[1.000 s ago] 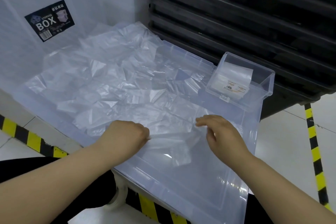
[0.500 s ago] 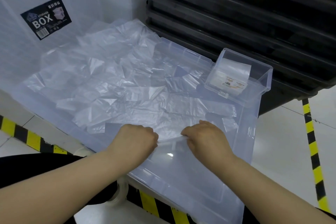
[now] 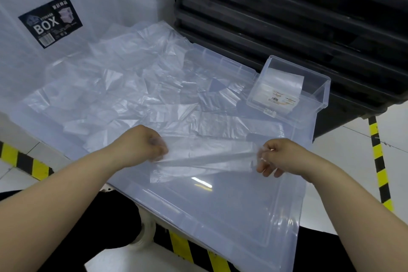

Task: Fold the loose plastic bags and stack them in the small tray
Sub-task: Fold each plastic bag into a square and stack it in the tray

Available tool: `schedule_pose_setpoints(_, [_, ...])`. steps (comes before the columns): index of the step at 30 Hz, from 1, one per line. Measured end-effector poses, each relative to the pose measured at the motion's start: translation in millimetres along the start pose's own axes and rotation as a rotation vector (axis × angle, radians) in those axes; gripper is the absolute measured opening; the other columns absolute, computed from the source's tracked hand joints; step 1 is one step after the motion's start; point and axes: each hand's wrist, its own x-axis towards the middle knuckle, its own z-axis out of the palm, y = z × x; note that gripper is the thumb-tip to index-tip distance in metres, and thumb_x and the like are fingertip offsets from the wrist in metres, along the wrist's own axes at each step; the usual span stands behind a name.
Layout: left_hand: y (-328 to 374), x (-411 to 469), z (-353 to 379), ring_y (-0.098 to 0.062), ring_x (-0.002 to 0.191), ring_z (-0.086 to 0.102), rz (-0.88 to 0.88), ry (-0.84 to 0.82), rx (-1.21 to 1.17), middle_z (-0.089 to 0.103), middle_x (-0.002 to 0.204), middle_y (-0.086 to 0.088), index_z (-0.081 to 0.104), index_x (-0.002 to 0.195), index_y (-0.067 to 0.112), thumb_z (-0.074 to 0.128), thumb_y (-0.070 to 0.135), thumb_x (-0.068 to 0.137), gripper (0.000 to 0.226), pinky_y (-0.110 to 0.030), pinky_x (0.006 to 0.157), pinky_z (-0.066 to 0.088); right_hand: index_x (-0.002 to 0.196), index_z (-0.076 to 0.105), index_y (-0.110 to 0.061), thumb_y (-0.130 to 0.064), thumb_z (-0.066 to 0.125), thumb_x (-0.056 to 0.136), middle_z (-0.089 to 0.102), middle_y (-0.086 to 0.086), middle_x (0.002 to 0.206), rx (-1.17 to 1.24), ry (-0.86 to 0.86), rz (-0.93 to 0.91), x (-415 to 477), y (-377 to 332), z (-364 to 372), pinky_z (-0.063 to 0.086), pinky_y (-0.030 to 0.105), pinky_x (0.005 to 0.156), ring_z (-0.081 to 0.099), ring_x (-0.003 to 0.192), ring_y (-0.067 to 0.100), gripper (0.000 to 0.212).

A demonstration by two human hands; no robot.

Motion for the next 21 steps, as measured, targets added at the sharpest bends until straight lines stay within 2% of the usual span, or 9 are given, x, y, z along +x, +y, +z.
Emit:
schedule_pose_setpoints(3, [2, 0, 0, -0.004, 0.059, 0.051, -0.041, 0.154, 0.130, 0.056, 0.061, 0.007, 0.063, 0.088, 0.013, 0.063, 0.021, 0.085, 0.008, -0.018, 0.054, 0.034, 0.079, 0.054, -0.011, -0.013, 0.041, 0.097, 0.064, -0.001, 0.065, -0.050, 0.040, 0.011, 5, -1, 3, 0.042, 0.018, 0.050, 0.059, 0.053, 0.010, 0.022])
schedule_pose_setpoints(5, [4, -3, 0, -0.018, 0.074, 0.056, -0.028, 0.310, 0.284, 0.057, 0.073, 0.003, 0.061, 0.106, 0.012, 0.061, 0.024, 0.087, 0.023, -0.026, 0.061, 0.035, 0.075, 0.054, -0.011, -0.011, 0.041, 0.095, 0.063, 0.000, 0.062, -0.055, 0.047, 0.032, 7, -2, 3, 0.039, 0.018, 0.047, 0.057, 0.050, 0.011, 0.023])
schedule_pose_setpoints(7, [4, -3, 2, -0.032, 0.084, 0.060, 0.196, 0.519, 0.456, 0.062, 0.086, -0.009, 0.064, 0.107, 0.006, 0.058, 0.020, 0.087, 0.025, -0.033, 0.069, 0.043, 0.074, 0.053, -0.009, -0.011, 0.044, 0.094, 0.062, 0.001, 0.061, -0.069, 0.041, 0.039, 10, -4, 3, 0.036, 0.018, 0.045, 0.055, 0.049, 0.013, 0.022])
schedule_pose_setpoints(9, [8, -4, 12, -0.036, 0.078, 0.065, 0.485, 0.613, 0.522, 0.067, 0.087, -0.015, 0.069, 0.095, 0.003, 0.050, 0.021, 0.081, 0.030, -0.041, 0.068, 0.049, 0.074, 0.053, -0.009, -0.012, 0.044, 0.094, 0.062, 0.001, 0.061, -0.101, 0.035, 0.041, 12, -6, 4, 0.034, 0.018, 0.043, 0.053, 0.047, 0.013, 0.022])
schedule_pose_setpoints(11, [9, -4, 32, -0.034, 0.086, 0.067, 0.661, 0.502, 0.588, 0.069, 0.097, -0.015, 0.070, 0.096, 0.005, 0.042, 0.025, 0.081, 0.037, -0.040, 0.080, 0.048, 0.069, 0.052, -0.010, -0.014, 0.044, 0.094, 0.062, 0.001, 0.059, -0.128, 0.042, 0.046, 15, -5, 5, 0.034, 0.018, 0.043, 0.050, 0.044, 0.011, 0.027])
schedule_pose_setpoints(13, [7, -6, 54, -0.029, 0.103, 0.064, 0.721, 0.312, 0.726, 0.066, 0.112, -0.012, 0.068, 0.107, 0.009, 0.031, 0.031, 0.093, 0.045, -0.038, 0.100, 0.029, 0.064, 0.051, -0.010, -0.017, 0.043, 0.095, 0.061, 0.000, 0.056, -0.141, 0.057, 0.052, 18, -4, 5, 0.034, 0.019, 0.044, 0.048, 0.038, 0.008, 0.032])
schedule_pose_setpoints(17, [1, -3, 63, -0.018, 0.121, 0.049, 0.533, 0.046, 0.841, 0.060, 0.126, -0.007, 0.061, 0.121, 0.012, -0.003, 0.043, 0.098, 0.074, -0.030, 0.108, 0.007, 0.064, 0.050, -0.010, -0.021, 0.044, 0.094, 0.059, -0.001, 0.053, -0.175, 0.096, 0.074, 23, -4, 5, 0.034, 0.020, 0.045, 0.051, 0.040, 0.009, 0.033])
schedule_pose_setpoints(19, [4, 1, 58, -0.015, 0.135, 0.010, 0.477, -0.010, 0.788, 0.025, 0.149, -0.007, 0.029, 0.142, 0.014, -0.025, 0.060, 0.082, 0.093, -0.022, 0.108, -0.013, 0.072, 0.051, -0.011, -0.025, 0.044, 0.095, 0.060, 0.000, 0.062, -0.280, 0.144, 0.107, 24, -6, 2, 0.037, 0.022, 0.051, 0.056, 0.052, 0.013, 0.028])
schedule_pose_setpoints(21, [1, 3, 59, -0.007, 0.126, -0.028, 0.454, -0.008, 0.774, -0.025, 0.141, 0.008, -0.015, 0.138, 0.025, -0.048, 0.067, 0.047, 0.105, -0.018, 0.095, -0.032, 0.092, 0.054, -0.011, -0.029, 0.042, 0.095, 0.060, 0.004, 0.083, -0.448, 0.277, 0.133, 18, -7, -2, 0.041, 0.025, 0.063, 0.059, 0.075, 0.019, 0.022])
